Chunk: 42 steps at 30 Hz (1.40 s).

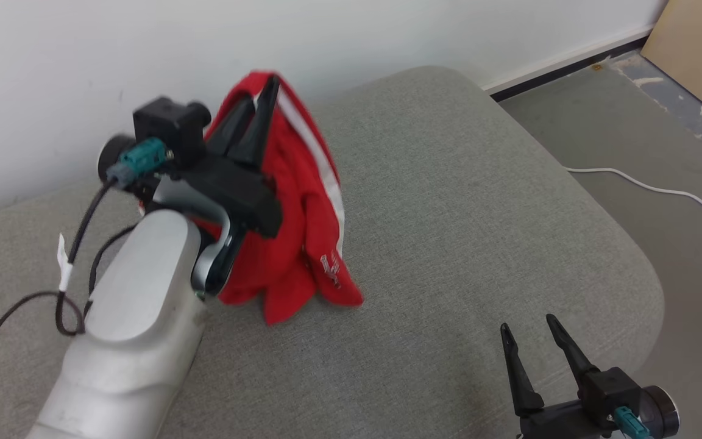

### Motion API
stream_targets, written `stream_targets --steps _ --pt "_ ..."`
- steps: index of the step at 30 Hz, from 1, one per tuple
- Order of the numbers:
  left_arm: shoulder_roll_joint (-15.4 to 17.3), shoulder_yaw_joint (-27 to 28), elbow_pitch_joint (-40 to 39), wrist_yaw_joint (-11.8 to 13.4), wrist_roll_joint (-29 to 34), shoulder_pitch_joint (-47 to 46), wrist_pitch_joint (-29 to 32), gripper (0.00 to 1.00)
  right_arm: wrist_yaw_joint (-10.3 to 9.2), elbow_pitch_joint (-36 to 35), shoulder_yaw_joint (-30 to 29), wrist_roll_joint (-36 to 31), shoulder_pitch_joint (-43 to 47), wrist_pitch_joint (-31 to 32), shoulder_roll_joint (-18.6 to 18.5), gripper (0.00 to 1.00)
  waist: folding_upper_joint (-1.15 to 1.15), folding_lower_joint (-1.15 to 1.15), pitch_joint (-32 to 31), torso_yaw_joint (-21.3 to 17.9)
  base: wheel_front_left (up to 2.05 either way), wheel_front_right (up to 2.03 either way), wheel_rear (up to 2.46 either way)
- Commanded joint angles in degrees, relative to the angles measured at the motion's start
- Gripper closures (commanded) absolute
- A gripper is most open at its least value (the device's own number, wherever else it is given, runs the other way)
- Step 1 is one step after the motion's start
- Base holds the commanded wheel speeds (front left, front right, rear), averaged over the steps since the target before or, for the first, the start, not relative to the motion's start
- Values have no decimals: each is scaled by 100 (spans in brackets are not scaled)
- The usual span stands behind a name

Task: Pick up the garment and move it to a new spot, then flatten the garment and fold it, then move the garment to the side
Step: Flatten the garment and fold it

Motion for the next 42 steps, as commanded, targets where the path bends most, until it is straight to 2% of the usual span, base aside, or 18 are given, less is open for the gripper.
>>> stream_targets --steps 1,5,9,15,20,21,24,25,31,32,33,42 --pt "-58 -3 -40 -39 -87 -232 -107 100 -14 -30 -40 41 31 -29 -5 0 -1 -1 42 -4 0 0 0" --pt "-168 -127 -146 -83 -290 -412 -197 100 -14 -62 -104 15 74 -29 -5 0 -1 -1 75 178 0 0 0" --pt "-164 -461 -132 -129 -594 95 197 100 -14 -85 -106 29 99 -28 -4 0 -1 -1 73 500 0 0 0" --pt "262 -798 -92 -130 -1126 1221 1108 100 -14 -84 -105 -55 142 -29 -5 0 -1 -1 -17 1048 0 0 0" --pt "592 -845 -357 -127 -1359 1923 1362 100 -14 -64 -95 -72 177 -29 -6 0 -1 -1 -82 1394 0 0 0" --pt "743 -869 -498 -91 -1343 2188 1386 100 -14 -55 -71 -80 189 -29 -5 0 -1 -1 -115 1532 0 0 0" --pt "858 -902 -582 -16 -1260 2400 1366 100 -14 -43 -36 -76 193 -29 -6 0 -1 -1 -139 1634 0 0 0" --pt "940 -908 -595 79 -1209 2563 1330 100 -14 -23 -17 -77 194 -29 -7 0 -1 -1 -169 1708 0 0 0" --pt "970 -776 -519 404 -1252 2900 1094 100 -14 10 38 -100 192 -29 -7 0 -1 -1 -239 1783 0 0 0" --pt "961 -767 -507 439 -1251 2970 1026 73 -14 16 43 -107 195 -27 -6 0 -1 -1 -252 1783 0 0 0" --pt "950 -743 -491 481 -1260 3035 947 0 -14 22 51 -108 198 -25 -6 0 -1 -1 -268 1779 0 0 0" --pt "837 -369 -578 702 -1387 3574 -203 0 -14 10 -37 -151 223 -10 -6 0 -1 -1 -334 1788 0 0 0"
